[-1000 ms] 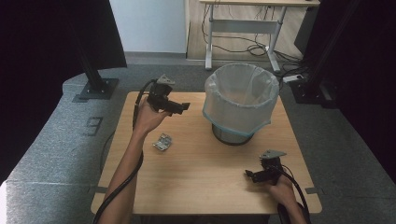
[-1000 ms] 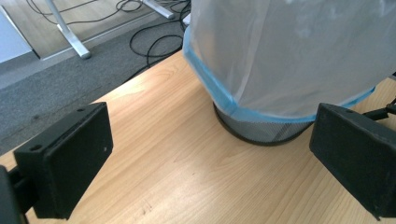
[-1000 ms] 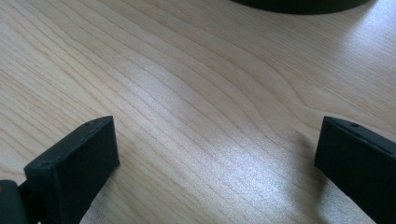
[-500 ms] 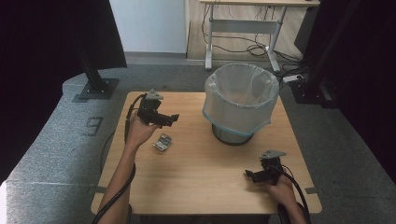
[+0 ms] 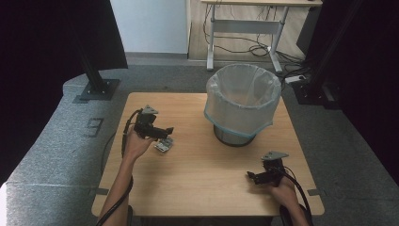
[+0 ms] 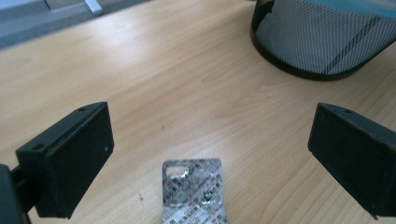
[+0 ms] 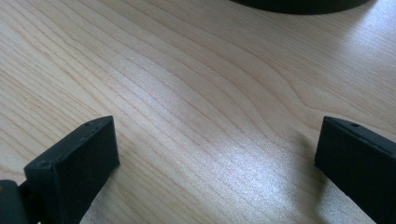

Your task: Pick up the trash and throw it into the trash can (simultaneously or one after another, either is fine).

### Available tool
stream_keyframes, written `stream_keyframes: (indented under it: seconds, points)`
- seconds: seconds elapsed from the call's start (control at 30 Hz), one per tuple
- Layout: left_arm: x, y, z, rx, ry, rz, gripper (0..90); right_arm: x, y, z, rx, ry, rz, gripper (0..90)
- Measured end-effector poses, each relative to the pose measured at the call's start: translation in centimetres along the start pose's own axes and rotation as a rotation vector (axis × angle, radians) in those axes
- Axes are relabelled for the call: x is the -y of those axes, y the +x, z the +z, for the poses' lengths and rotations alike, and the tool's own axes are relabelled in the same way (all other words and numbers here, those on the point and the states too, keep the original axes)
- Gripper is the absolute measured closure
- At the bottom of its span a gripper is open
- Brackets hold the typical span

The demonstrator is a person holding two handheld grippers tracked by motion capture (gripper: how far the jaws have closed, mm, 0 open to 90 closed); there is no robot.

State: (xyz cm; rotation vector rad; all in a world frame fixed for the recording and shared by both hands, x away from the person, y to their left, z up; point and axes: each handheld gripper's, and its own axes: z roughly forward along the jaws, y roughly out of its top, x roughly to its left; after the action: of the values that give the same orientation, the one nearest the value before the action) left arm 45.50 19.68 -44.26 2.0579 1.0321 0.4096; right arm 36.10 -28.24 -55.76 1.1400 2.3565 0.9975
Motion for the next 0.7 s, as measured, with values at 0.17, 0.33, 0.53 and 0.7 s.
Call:
stream_keyframes:
  seconds: [0.17,0.33,0.53,0.7]
  points:
    - [1.6,0.6,0.9,0.008,0.012,-0.032,0.2,0.0,0.0,0.0,0.0,0.0,0.0,0.0]
    - [2.9,1.0,1.5,0.016,0.013,-0.059,0.0,0.0,0.0,0.0,0.0,-0.002,0.001,0.0]
    - [4.1,1.1,2.0,0.006,0.036,-0.057,0.8,0.0,0.0,0.0,0.0,-0.002,0.001,0.0]
    - [4.9,0.9,2.7,0.01,0.046,-0.051,2.8,0.0,0.0,0.0,-0.001,-0.003,0.003,0.0]
